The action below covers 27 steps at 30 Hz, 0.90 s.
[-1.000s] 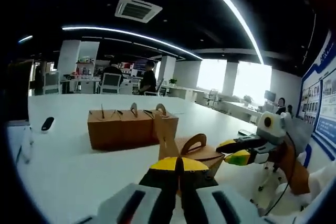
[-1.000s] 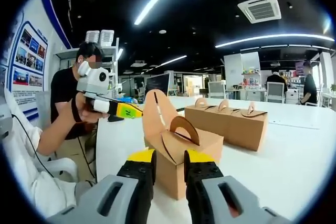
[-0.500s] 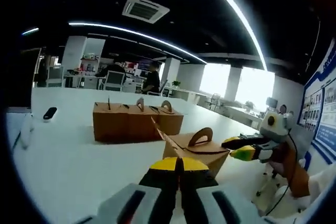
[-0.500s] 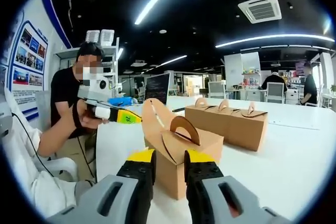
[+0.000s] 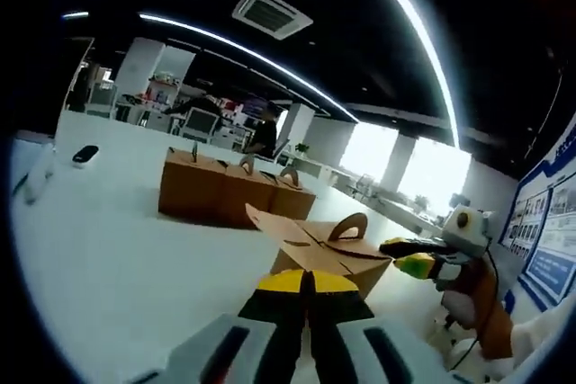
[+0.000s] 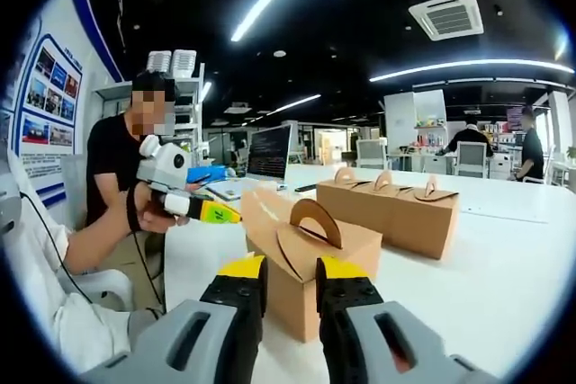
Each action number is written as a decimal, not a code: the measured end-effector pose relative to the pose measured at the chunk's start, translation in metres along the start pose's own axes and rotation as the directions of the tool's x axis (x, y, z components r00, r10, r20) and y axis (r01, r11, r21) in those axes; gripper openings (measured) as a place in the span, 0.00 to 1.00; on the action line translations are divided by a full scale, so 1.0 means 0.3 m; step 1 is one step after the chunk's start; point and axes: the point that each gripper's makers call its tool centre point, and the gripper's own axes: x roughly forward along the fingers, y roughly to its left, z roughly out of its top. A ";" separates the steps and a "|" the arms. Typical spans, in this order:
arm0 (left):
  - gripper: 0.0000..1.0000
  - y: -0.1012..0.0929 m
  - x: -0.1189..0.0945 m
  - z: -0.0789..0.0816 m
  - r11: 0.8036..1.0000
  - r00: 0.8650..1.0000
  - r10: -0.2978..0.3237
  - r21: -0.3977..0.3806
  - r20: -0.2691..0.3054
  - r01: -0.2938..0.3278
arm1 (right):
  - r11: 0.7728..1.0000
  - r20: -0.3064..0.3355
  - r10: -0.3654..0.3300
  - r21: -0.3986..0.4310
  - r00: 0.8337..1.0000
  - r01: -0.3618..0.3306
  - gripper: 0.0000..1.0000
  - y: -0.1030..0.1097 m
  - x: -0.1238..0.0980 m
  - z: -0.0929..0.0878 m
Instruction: Pick up one paper box from the group, open the paper box, and remove the item inside
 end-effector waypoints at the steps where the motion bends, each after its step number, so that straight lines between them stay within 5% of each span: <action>1: 0.03 0.002 0.002 -0.004 1.000 1.000 -0.001 -0.007 0.001 0.001 | 1.000 -0.001 -0.001 0.001 1.000 0.001 0.23 -0.001 0.000 0.000; 17: 0.03 0.019 0.023 -0.044 0.992 1.000 -0.017 -0.123 0.008 0.018 | 1.000 -0.019 -0.017 -0.005 1.000 0.017 0.24 0.008 0.000 0.002; 27: 0.03 0.017 0.019 -0.040 0.991 1.000 -0.019 -0.134 0.013 0.020 | 0.982 -0.022 -0.058 -0.180 0.998 0.053 0.26 0.042 0.010 0.059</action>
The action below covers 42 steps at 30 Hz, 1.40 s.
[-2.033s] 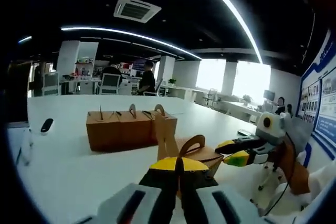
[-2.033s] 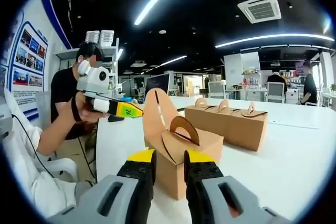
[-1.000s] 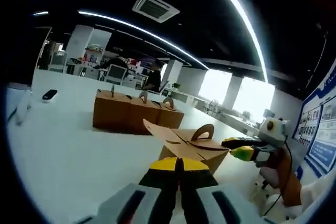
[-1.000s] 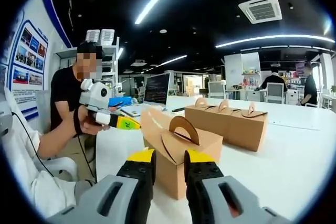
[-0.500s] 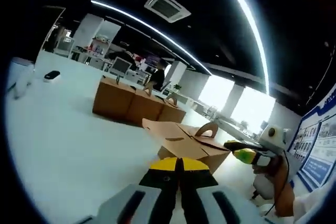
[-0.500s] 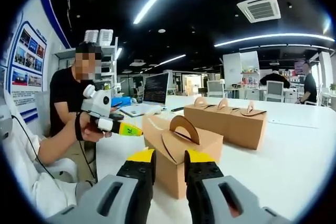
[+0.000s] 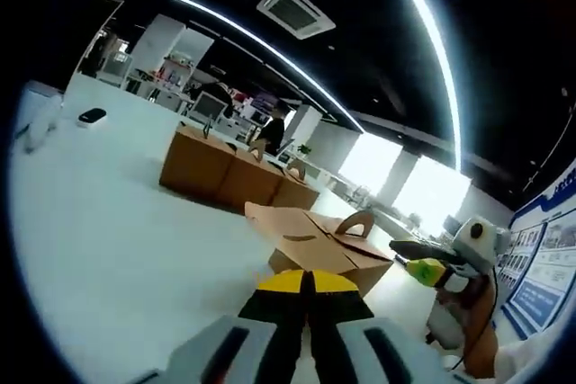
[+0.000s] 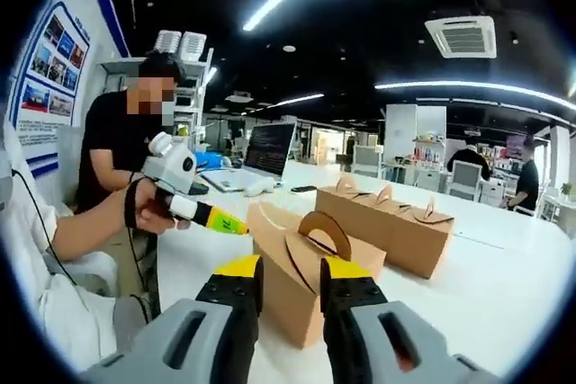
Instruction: Pick up one paper box from the group, open the paper box, and remove the item inside
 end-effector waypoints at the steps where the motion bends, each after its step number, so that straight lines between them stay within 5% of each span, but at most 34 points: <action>1: 0.03 0.000 0.001 -0.001 1.000 1.000 -0.001 -0.001 -0.001 0.001 | 1.000 -0.002 -0.011 -0.024 1.000 0.011 0.25 -0.004 -0.001 0.010; 11: 0.03 -0.011 -0.008 0.012 1.000 1.000 0.002 0.019 0.002 -0.002 | 0.968 -0.129 -0.070 -0.249 0.989 0.036 0.25 0.002 0.039 0.079; 20: 0.03 -0.016 -0.011 0.011 1.000 1.000 -0.004 0.022 0.000 0.004 | 0.886 -0.235 -0.124 -0.463 0.964 0.001 0.25 0.022 0.105 0.073; 32: 0.03 -0.017 -0.011 0.010 1.000 1.000 -0.008 0.025 -0.005 0.008 | 0.828 -0.317 -0.165 -0.559 0.934 -0.043 0.23 0.014 0.157 0.032; 42: 0.03 -0.017 -0.012 0.016 0.999 1.000 -0.008 0.036 -0.009 0.009 | 0.834 -0.351 -0.172 -0.550 0.921 -0.054 0.22 0.012 0.177 0.013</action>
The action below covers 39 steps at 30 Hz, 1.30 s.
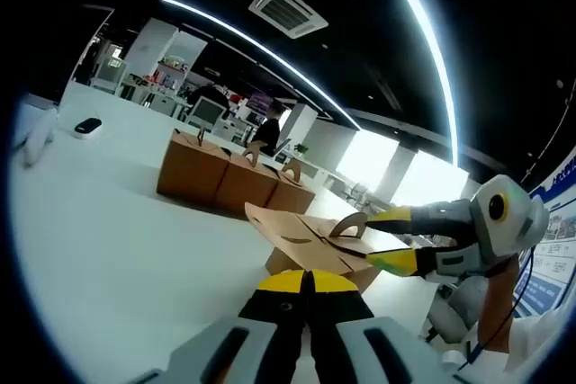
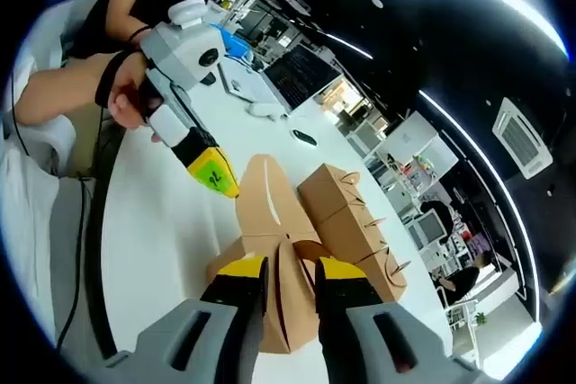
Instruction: Pick up one paper box from the group, open the paper box, and remove the item inside
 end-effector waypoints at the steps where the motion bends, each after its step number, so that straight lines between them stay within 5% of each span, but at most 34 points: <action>1: 0.03 0.000 0.000 0.000 1.000 1.000 0.000 0.000 0.000 0.000 | 1.000 -0.002 0.001 0.001 1.000 -0.001 0.22 0.001 0.002 -0.001; 12: 0.03 0.001 0.000 0.000 1.000 1.000 -0.005 0.007 -0.005 0.005 | 0.999 -0.025 -0.015 -0.037 1.000 0.014 0.18 -0.005 0.023 -0.016; 23: 0.03 -0.001 0.001 0.001 1.000 1.000 -0.006 0.006 -0.005 0.006 | 0.999 -0.043 0.011 0.038 0.999 -0.009 0.03 0.025 0.024 -0.031; 39: 0.03 0.000 -0.004 0.003 1.000 1.000 -0.006 0.006 -0.002 0.006 | 0.999 -0.050 0.009 0.036 0.999 -0.007 0.03 0.036 0.010 -0.027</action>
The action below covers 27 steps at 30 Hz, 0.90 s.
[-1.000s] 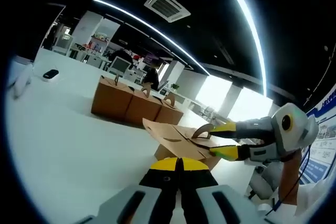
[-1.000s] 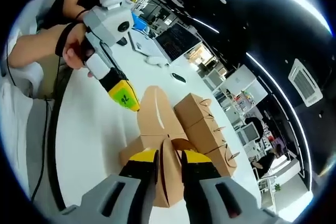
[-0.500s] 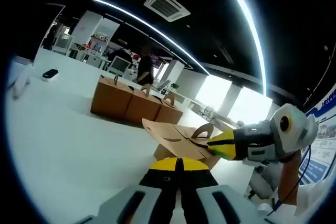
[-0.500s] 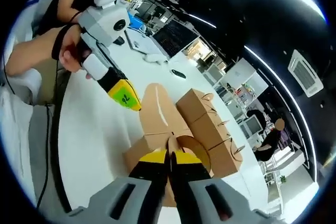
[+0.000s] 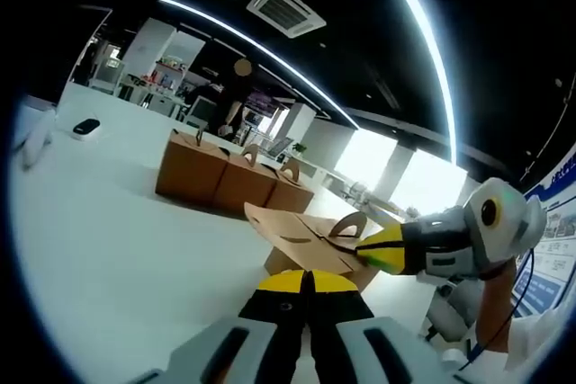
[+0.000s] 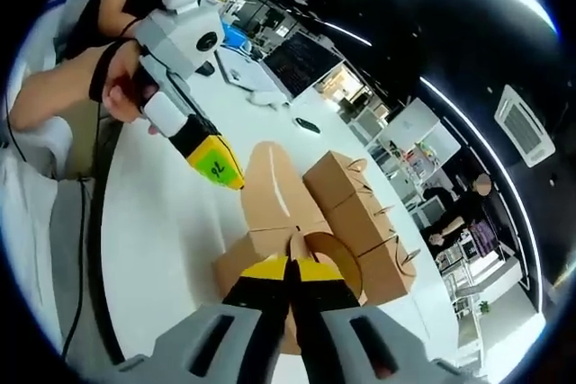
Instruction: Pick up one paper box from the group, open the paper box, and remove the item inside
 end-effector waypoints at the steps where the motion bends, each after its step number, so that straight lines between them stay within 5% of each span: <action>1: 0.03 0.000 0.000 0.001 1.000 1.000 0.000 0.000 0.000 0.000 | 1.000 0.002 -0.002 0.001 1.000 0.002 0.03 -0.001 -0.002 0.002; 22: 0.03 -0.002 0.003 0.001 1.000 1.000 0.003 0.000 0.000 -0.003 | 0.997 0.073 -0.001 0.075 0.997 -0.004 0.02 -0.019 -0.026 0.046; 27: 0.03 -0.001 -0.001 0.005 1.000 1.000 0.004 -0.003 0.004 -0.004 | 0.999 0.021 0.015 0.030 1.000 -0.016 0.03 0.005 -0.012 0.008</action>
